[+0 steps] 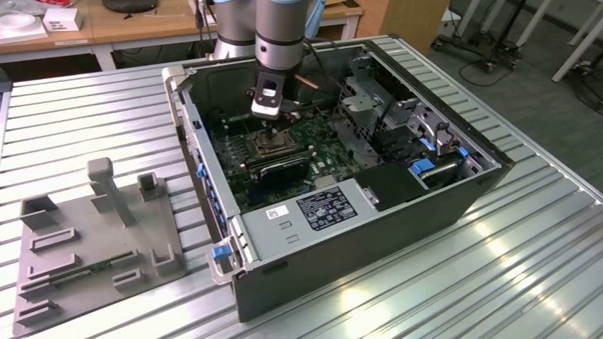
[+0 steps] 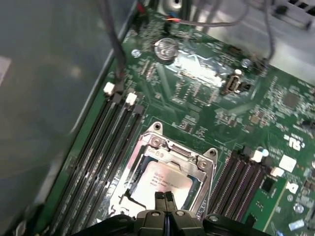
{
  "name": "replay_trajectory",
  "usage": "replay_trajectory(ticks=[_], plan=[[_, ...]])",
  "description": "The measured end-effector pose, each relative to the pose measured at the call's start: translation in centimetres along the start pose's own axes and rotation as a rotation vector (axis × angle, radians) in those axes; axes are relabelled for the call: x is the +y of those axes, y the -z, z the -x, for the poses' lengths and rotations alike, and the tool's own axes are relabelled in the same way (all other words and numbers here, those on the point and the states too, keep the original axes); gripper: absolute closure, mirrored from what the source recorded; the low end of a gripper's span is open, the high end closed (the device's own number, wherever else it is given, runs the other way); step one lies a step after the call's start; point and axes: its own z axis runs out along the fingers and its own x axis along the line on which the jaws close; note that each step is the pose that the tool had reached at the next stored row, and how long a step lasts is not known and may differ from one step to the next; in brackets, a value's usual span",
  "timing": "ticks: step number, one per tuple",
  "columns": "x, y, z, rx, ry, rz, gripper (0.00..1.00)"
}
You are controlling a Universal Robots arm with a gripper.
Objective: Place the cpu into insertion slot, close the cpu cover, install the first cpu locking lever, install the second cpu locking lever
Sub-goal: 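Close the cpu cover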
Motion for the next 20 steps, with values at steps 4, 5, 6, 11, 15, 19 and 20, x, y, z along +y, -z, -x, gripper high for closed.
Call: replay_trajectory(ticks=[4,5,6,11,15,19,20], plan=[[0.0,-0.08,0.0,0.0008,0.072,-0.002,0.89],[0.0,-0.1,0.0,0.001,0.091,-0.0025,0.89],[0.0,-0.12,0.0,0.0013,0.109,-0.003,0.89],[0.0,-0.17,0.01,0.0024,0.199,-0.0053,0.89],[0.0,-0.2,0.01,0.0033,0.272,-0.0072,0.89],[0.0,-0.23,0.01,0.0042,0.345,-0.0092,0.89],[0.0,-0.24,0.01,0.0045,0.363,-0.0097,0.89]])
